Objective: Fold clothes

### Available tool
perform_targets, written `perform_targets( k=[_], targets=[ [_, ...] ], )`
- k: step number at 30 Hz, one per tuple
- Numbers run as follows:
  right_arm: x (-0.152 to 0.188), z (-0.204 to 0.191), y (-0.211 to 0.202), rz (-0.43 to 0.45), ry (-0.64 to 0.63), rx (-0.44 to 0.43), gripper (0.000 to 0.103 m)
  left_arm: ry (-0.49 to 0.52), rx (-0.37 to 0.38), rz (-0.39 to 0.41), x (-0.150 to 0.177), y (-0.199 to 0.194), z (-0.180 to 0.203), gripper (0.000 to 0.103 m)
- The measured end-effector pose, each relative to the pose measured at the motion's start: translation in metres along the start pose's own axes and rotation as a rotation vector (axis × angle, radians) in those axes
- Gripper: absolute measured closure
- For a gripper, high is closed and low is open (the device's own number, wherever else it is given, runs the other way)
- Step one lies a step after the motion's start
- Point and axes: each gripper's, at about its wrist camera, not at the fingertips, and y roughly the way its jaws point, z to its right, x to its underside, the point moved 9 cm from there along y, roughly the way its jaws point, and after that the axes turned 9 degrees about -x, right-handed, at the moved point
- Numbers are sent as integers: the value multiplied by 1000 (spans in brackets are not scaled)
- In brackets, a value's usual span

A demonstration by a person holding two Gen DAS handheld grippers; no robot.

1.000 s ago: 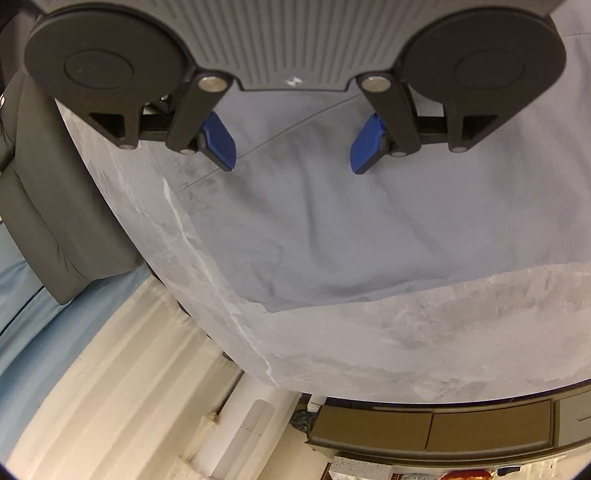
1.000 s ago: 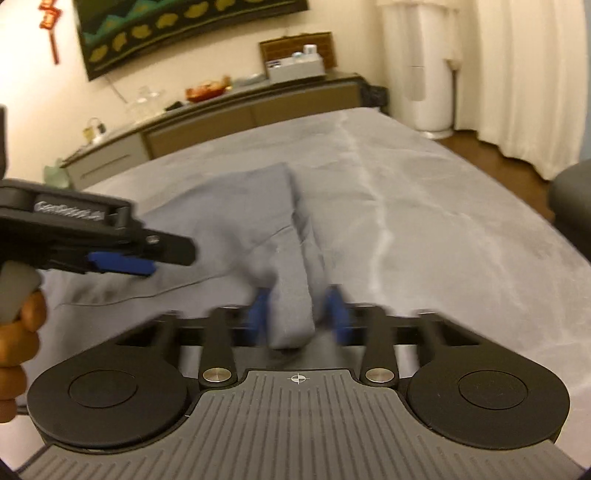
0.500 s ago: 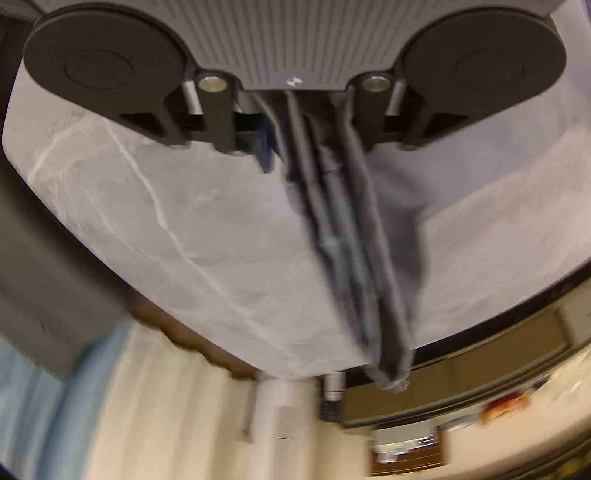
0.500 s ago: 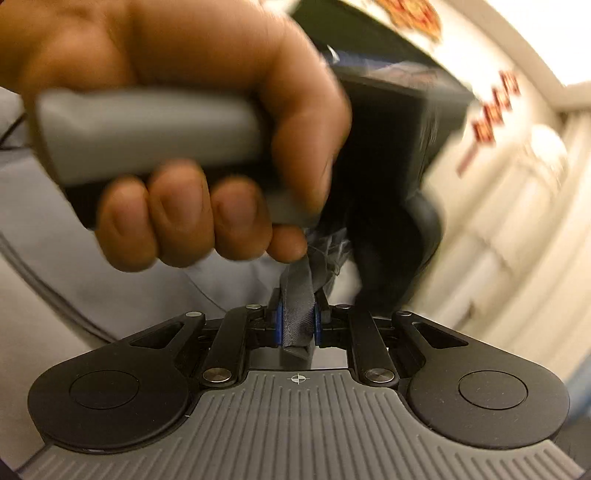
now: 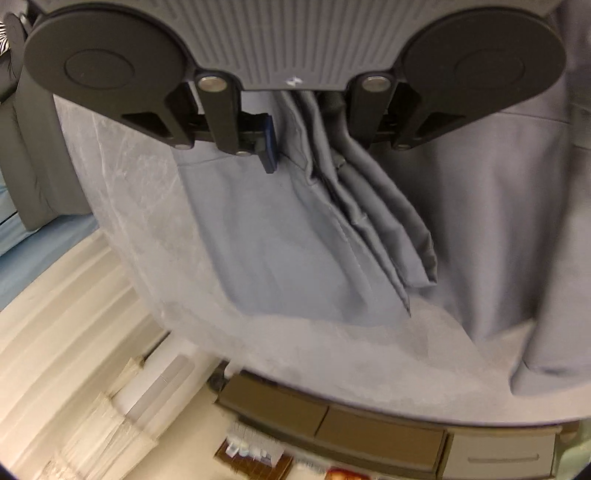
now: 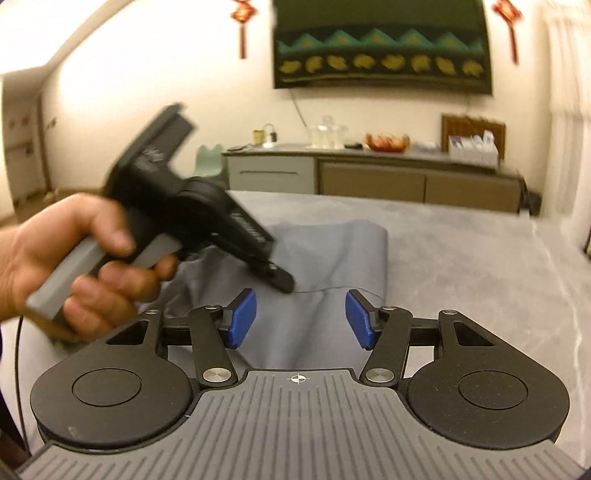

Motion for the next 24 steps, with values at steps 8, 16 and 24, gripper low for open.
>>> perform_targets(
  k=[8,16,24],
  targets=[
    [19,8,47,-140,-2,-2,60,-39,-99,71,-7,-24,-35,38],
    [27,-8,70,-188,-95,11,62,38,-218,88,16,-11,-42,40],
    [19,17,62,-158,-29,100,51,88,-316,120,-20,3,-38,39]
  ],
)
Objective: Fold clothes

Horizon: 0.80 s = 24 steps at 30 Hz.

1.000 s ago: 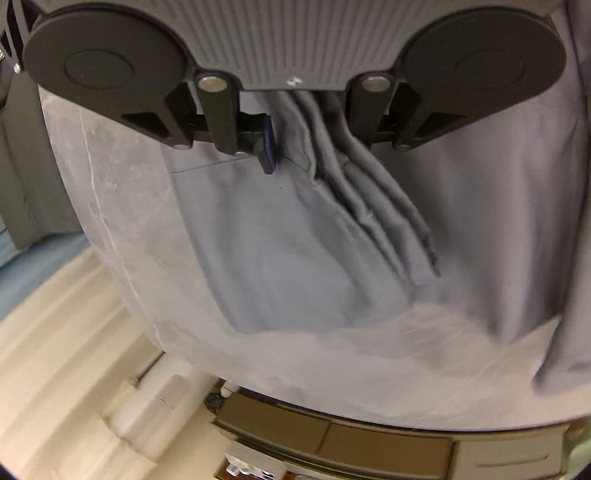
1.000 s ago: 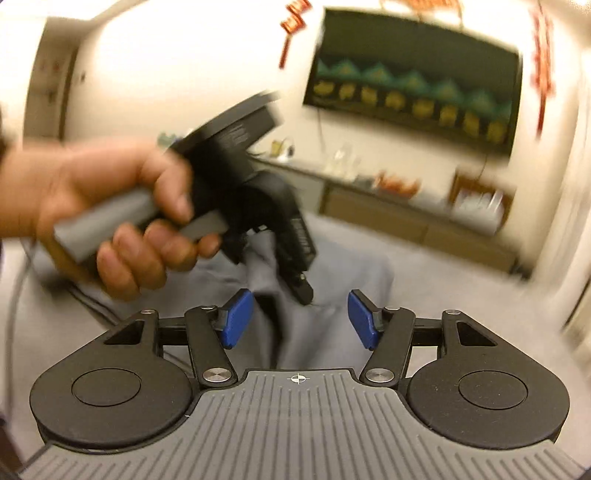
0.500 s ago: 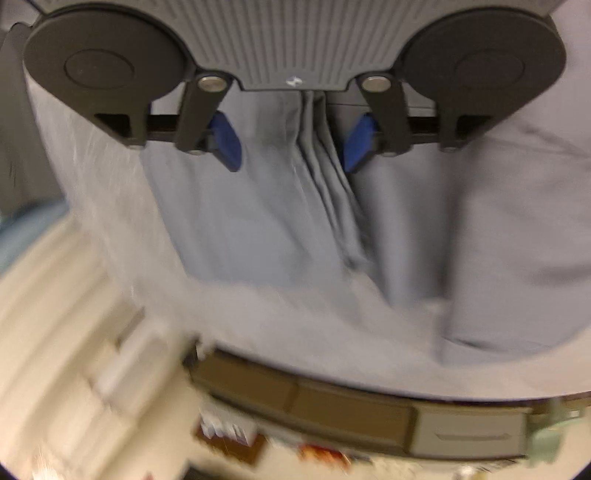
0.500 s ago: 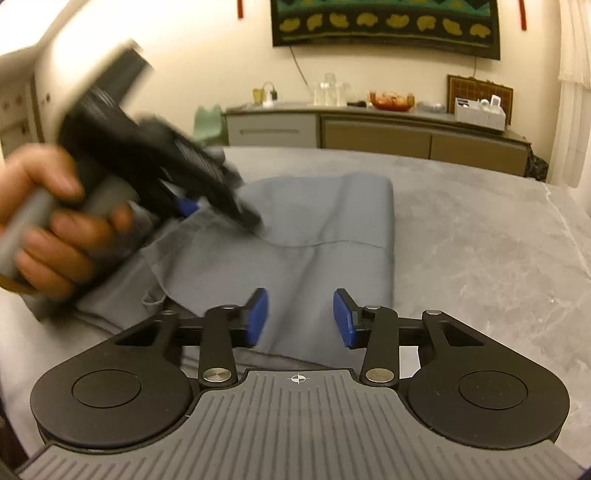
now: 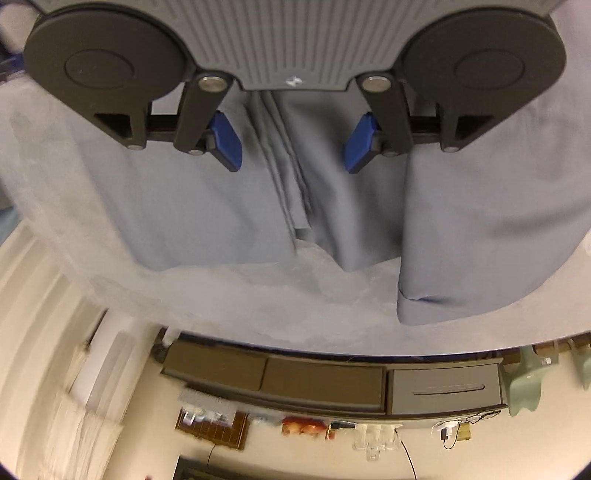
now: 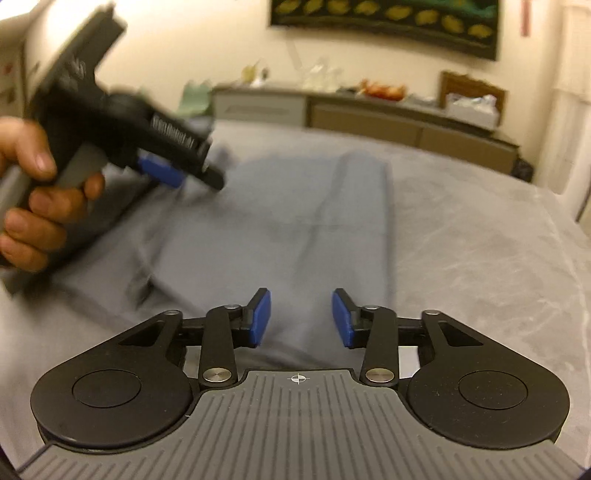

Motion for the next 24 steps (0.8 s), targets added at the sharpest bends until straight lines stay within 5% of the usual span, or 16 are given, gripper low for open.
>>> perform_targets(
  k=[1,3,7,8,10,13,15,17,19,21,24],
  targets=[
    [-4,7,-3,32,26,18,41,29,-18,-9,1,7,4,35],
    [-4,22,-3,34,86,42,38,80,-50,-23,1,19,11,22],
    [8,40,8,-27,174,28,41,101,-67,-44,-6,20,14,25],
    [10,41,11,-37,181,15,63,98,-70,-41,-9,14,9,27],
    [9,38,6,-31,175,18,82,102,-94,13,-16,-12,5,28],
    [-4,24,-8,23,50,82,90,149,9,76,-31,-48,38,13],
    [-11,6,-17,54,-64,132,92,200,115,22,-29,-49,72,1],
    [-15,-11,-22,77,-167,171,92,256,227,-62,-22,-45,106,1],
    [-18,-29,-27,101,-240,182,93,337,202,-97,-15,-30,127,10],
    [-25,-39,-28,121,-274,171,93,395,129,-115,-10,-16,129,68],
    [-25,-45,-24,128,-274,160,87,364,145,-108,-17,-16,111,84]
  ],
)
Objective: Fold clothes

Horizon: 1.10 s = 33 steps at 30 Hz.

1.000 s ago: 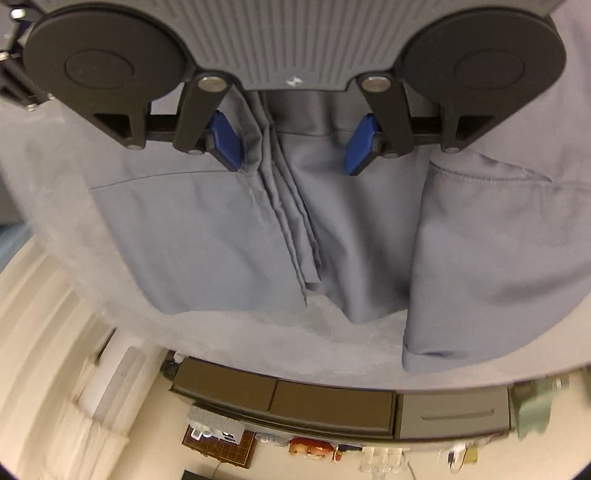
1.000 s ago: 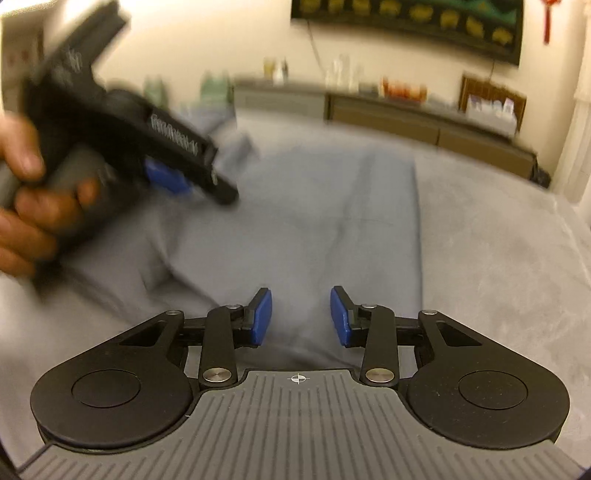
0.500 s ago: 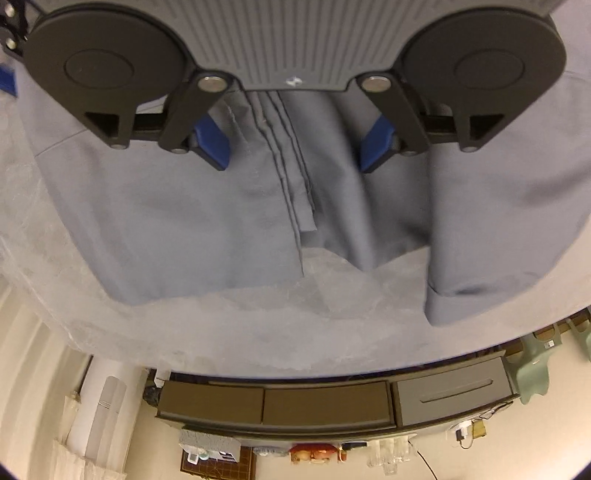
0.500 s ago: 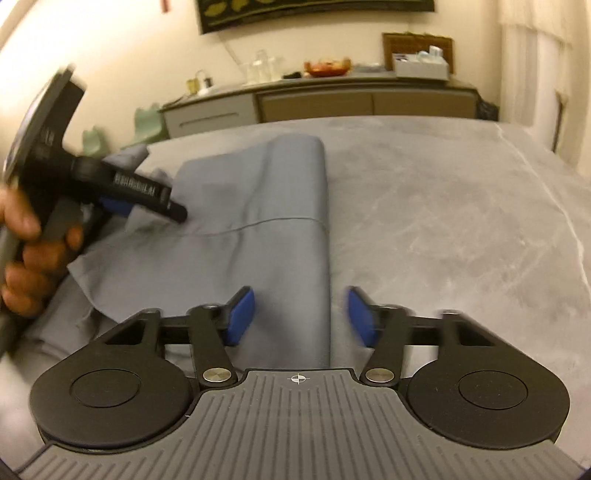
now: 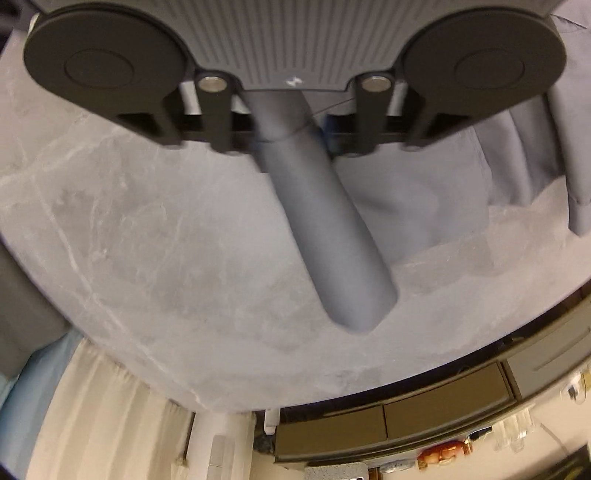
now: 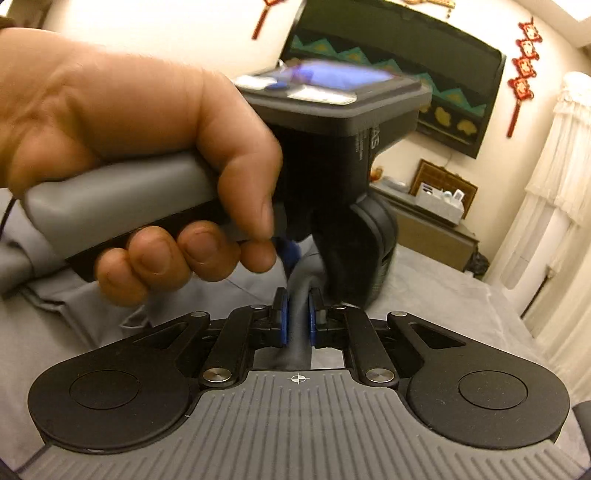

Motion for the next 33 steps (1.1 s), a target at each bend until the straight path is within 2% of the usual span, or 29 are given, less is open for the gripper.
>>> perform_targets(
  k=[2,3,4,5,6,7,8,10,13,16,17,19,20,22,23,24,27,29,31,33],
  targets=[
    [4,4,4,-21,8,50,23,-48,38,25,-1,-14,-20,85],
    [5,4,7,-30,5,58,15,-72,61,36,0,-26,-28,86],
    [6,3,10,-44,7,52,23,-91,84,47,-2,-37,-36,86],
    [7,-2,16,-72,18,-2,46,-108,106,58,-5,-43,-47,86],
    [7,-8,20,-95,33,-53,58,-126,126,69,-7,-51,-59,86],
    [3,-14,19,-95,46,-88,80,-142,143,84,-8,-61,-73,86],
    [-6,-21,16,-68,22,-95,88,-158,156,105,-7,-72,-90,86],
    [-33,-39,1,18,-86,-71,94,-193,175,144,-4,-93,-126,86],
    [-76,-85,-24,147,-216,-118,97,-277,162,178,18,-115,-200,85],
    [-103,-150,-23,196,-330,-190,98,-409,123,150,49,-103,-275,84],
    [-106,-174,-14,189,-365,-220,98,-439,101,130,61,-93,-293,81],
    [-104,-217,7,153,-443,-274,97,-501,57,91,87,-73,-323,69],
    [-96,-231,16,130,-482,-288,93,-535,42,91,97,-68,-334,60],
    [-79,-257,33,86,-552,-311,83,-611,33,143,116,-70,-356,54],
    [-71,-260,37,70,-563,-308,82,-638,41,164,124,-70,-359,44],
    [-66,-258,39,63,-585,-299,82,-658,52,173,131,-69,-358,41],
    [-52,-249,45,34,-646,-270,82,-667,65,179,148,-61,-340,41],
    [-48,-217,55,-19,-645,-227,82,-613,89,184,144,-61,-311,41],
    [-45,-185,64,-75,-638,-179,81,-557,159,195,136,-65,-279,43],
    [-40,-136,73,-159,-564,-71,81,-557,170,207,131,-66,-267,49]
  ],
)
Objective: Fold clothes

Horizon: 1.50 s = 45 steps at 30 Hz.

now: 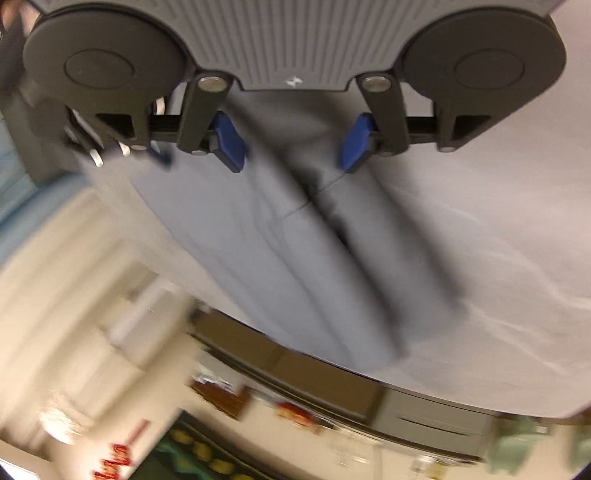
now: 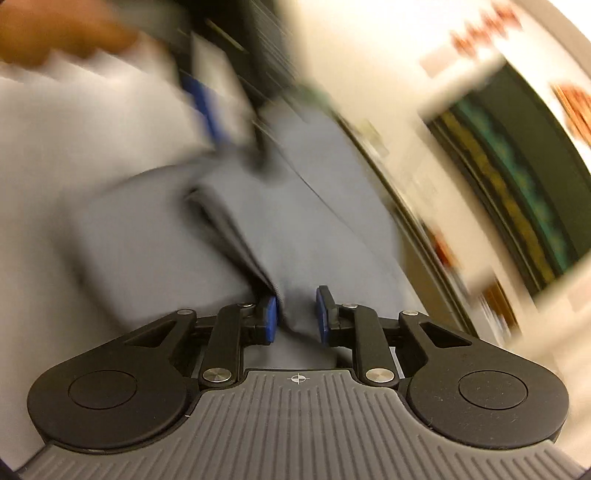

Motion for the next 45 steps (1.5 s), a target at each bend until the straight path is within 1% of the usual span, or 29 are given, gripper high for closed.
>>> perform_targets(
  k=[1,3,4,5,7,8,10,12,13,16,18,19,20,22,23,24,28,30,31,32,34,36,37,40,41,42,43,44,45],
  targets=[
    [17,17,0,-45,46,21,81,-3,-4,9,-1,1,4,49],
    [44,44,-13,-72,153,33,81,-41,15,33,-8,-2,2,49],
    [50,53,-26,-60,211,30,77,-73,31,46,-15,-5,-2,48],
    [52,57,-39,-35,249,23,69,-97,45,51,-24,-5,-7,45],
    [45,54,-61,35,274,1,61,-126,64,55,-43,0,-14,43],
    [35,47,-64,53,247,-6,57,-127,66,55,-50,2,-15,42],
    [15,33,-67,83,187,-18,52,-121,85,29,-54,13,-15,41],
    [-9,21,-50,66,97,-10,51,-121,102,2,-55,26,-16,41],
    [-14,15,-36,38,64,-19,52,-135,109,0,-53,31,-19,41],
    [-25,-6,-1,-42,-14,-48,61,-198,148,-3,-43,43,-30,41],
    [-23,-11,4,-75,-9,-55,71,-247,155,-10,-40,49,-36,42],
    [-23,-7,-3,-77,15,-39,84,-270,154,-8,-41,50,-39,42],
    [-23,-3,-11,-77,32,-17,93,-287,160,-8,-41,51,-40,41],
    [-25,1,-38,-62,26,61,97,-305,179,-10,-40,51,-40,39],
    [-26,-2,-50,-52,25,71,98,-308,181,-10,-40,50,-39,38],
    [-26,-10,-54,-50,17,57,98,-310,185,-10,-39,50,-38,38],
    [-14,-41,-41,-91,-42,34,96,-297,165,9,-38,43,-36,38],
    [-12,-48,-40,-72,-47,52,83,-270,159,34,-41,38,-33,38],
    [-15,-48,-43,-51,-34,56,72,-246,155,40,-40,35,-30,38],
    [-17,-48,-46,-32,-19,55,67,-223,139,41,-39,34,-26,38],
    [-18,-50,-50,-13,8,24,68,-190,86,29,-33,35,-21,39],
    [0,-46,-45,-74,-11,24,79,-198,28,7,-24,37,-21,41],
    [11,-40,-42,-106,-12,26,82,-204,1,-7,-19,37,-21,41],
    [45,-15,-44,-176,23,23,82,-203,-29,-34,-4,32,-12,41],
    [54,-7,-45,-197,33,21,81,-185,-41,-20,-3,27,-7,42],
    [64,1,-45,-218,43,20,81,-157,-55,2,-4,20,-2,47],
    [71,9,-49,-231,65,12,81,-130,-66,28,-5,11,2,49],
    [71,17,-58,-218,125,-16,79,-104,-73,67,-8,-1,8,50],
    [70,25,-69,-196,194,-44,76,-75,-70,128,-13,-19,14,49]
  ],
)
